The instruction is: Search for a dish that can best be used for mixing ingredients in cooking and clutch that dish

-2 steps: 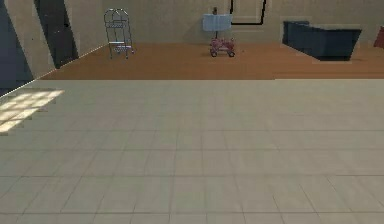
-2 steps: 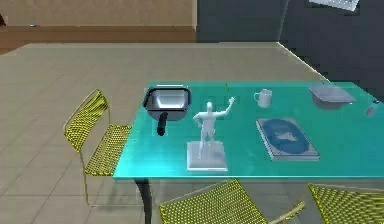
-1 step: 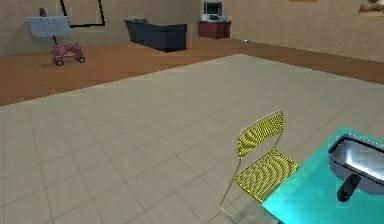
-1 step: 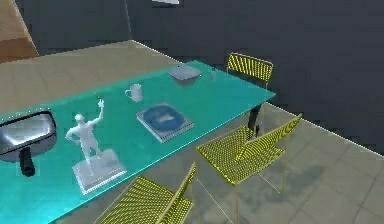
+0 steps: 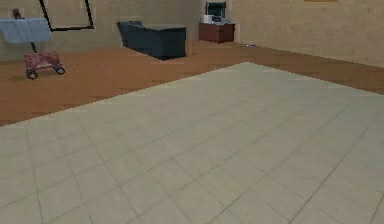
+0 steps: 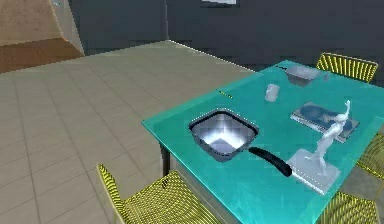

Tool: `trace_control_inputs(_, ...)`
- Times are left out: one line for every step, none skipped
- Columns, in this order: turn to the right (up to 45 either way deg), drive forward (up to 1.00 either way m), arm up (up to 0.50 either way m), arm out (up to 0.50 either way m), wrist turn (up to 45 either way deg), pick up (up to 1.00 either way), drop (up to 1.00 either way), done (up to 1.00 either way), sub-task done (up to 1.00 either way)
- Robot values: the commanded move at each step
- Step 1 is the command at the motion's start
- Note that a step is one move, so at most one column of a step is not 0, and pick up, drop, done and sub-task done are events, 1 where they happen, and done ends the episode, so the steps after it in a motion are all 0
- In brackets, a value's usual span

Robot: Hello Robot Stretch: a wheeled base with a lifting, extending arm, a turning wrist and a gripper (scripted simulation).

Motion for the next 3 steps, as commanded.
trace_control_inputs(0.0, 0.25, 0.0, 0.0, 0.0, 0.0, 0.0, 0.0, 0.0)
trace_control_inputs(45.0, 0.0, 0.0, 0.0, 0.0, 0.0, 0.0, 0.0, 0.0)
trace_control_inputs(6.0, 0.0, 0.0, 0.0, 0.0, 0.0, 0.0, 0.0, 0.0)
